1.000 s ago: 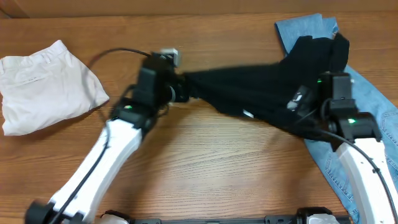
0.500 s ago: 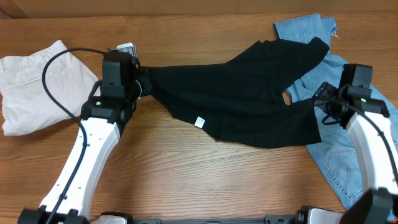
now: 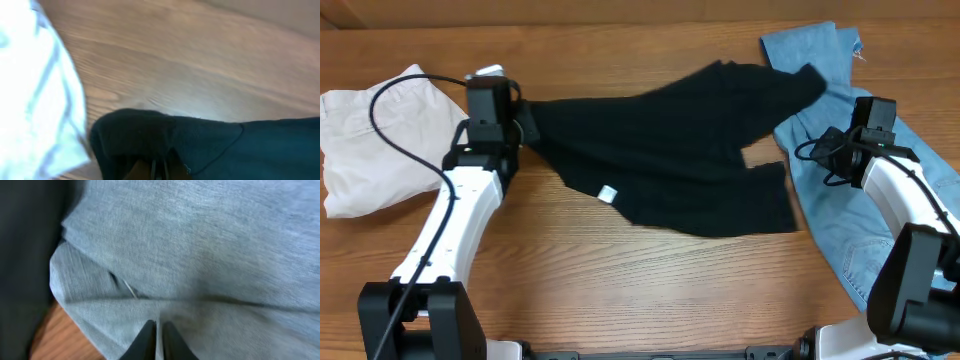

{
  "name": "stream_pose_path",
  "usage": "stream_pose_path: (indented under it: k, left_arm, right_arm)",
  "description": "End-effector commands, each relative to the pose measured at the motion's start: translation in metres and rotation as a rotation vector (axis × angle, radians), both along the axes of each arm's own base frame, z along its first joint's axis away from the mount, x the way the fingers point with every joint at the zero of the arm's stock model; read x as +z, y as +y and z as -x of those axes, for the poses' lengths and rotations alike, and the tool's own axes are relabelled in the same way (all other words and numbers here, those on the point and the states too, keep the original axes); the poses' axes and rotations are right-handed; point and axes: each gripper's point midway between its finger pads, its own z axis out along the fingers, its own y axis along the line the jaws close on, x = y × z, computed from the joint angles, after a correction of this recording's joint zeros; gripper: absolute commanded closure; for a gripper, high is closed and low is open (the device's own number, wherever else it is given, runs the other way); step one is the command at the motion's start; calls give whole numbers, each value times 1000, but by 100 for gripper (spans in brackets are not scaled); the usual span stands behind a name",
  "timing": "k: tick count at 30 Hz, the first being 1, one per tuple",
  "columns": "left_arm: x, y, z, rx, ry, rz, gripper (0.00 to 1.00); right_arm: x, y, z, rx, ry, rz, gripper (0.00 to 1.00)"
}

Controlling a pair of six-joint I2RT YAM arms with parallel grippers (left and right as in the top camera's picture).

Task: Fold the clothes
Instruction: 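Pull the t-shirt apart, left gripper left, right gripper releasing right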

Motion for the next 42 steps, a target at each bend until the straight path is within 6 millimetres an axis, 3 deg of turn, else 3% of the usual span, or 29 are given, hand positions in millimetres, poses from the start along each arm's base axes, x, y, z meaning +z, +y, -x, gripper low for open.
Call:
stream_pose_path:
  k: [1, 5, 7, 13, 24, 32, 33, 35, 39, 42]
  left_arm:
    - [15, 17, -7, 24, -42, -37, 96]
    - [14, 15, -7, 17, -41, -31, 92]
    - [13, 10, -6, 0, -35, -18, 85]
    - [10, -9, -6, -81, -29, 47, 76]
    - [0, -12, 2, -90, 26, 59, 71]
    - [-18, -32, 22, -167, 132, 148, 63]
    - [-21, -37, 27, -185, 156, 172, 62]
    - [-28, -46, 38, -217, 208, 216, 62]
    - [-43, -63, 64, -253, 330, 261, 57]
    - [-52, -82, 86, -296, 423, 260, 50]
  right_arm:
    - [-8, 5, -8, 24, -10, -50, 93]
    - [-21, 18, -13, 77, -8, -111, 93]
    - [-25, 25, -17, 128, -15, -131, 93]
    - [-39, 11, -24, 98, -20, -82, 89]
    - [-70, -55, -25, -56, -11, 61, 89]
    - [-55, -138, -14, -235, -87, 97, 81]
    - [-51, -148, -12, -257, -89, 100, 75]
    - [-43, -158, -11, -270, -90, 76, 53]
    - [-6, -151, -32, -208, -158, -19, 11]
    - [39, -137, -52, -146, -229, -25, 0]
